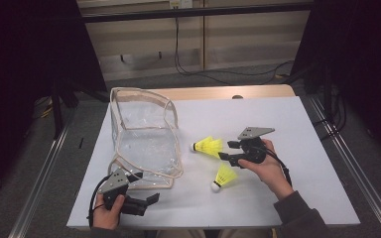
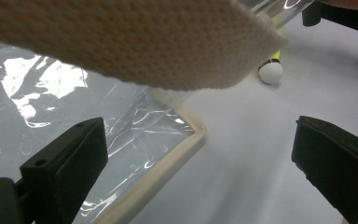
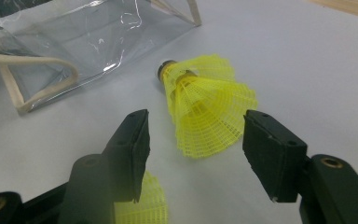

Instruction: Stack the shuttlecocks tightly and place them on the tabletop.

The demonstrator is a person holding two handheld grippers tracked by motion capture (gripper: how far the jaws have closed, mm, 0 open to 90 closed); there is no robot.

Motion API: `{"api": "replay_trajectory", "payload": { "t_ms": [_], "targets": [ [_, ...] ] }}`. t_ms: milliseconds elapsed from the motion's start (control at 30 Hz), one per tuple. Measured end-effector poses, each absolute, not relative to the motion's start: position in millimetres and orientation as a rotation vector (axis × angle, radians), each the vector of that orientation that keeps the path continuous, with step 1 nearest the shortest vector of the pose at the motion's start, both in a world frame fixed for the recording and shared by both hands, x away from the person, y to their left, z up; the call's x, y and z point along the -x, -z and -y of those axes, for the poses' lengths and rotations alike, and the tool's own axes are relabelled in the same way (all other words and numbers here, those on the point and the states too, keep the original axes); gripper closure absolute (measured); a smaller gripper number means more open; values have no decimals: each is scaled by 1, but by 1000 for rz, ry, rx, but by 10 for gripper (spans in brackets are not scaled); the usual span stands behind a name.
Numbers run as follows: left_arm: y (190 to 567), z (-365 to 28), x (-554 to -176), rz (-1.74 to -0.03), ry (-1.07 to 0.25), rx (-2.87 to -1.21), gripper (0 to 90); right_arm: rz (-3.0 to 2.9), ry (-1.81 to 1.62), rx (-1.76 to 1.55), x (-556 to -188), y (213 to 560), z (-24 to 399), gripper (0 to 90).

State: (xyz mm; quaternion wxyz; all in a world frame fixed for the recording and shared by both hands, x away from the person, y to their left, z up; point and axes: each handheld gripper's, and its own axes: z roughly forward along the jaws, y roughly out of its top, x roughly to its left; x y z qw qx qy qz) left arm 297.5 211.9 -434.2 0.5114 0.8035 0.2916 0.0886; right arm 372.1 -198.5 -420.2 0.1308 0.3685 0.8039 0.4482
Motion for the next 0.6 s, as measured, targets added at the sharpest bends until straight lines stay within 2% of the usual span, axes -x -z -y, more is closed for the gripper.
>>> {"api": "replay_trajectory", "payload": {
  "t_ms": [133,367,600],
  "targets": [
    [434,-212,-298,-702,-211,-1932,32,-2320,-1303,-1077,-370,418,202,379],
    [434,-212,-297,-702,-212,-1934,32,-2314,-1307,-1096,-365,418,207,256],
    [434,-212,-297,-703,-213,-1926,32,-2305,-1312,-1097,-358,420,213,272]
  ]
}}
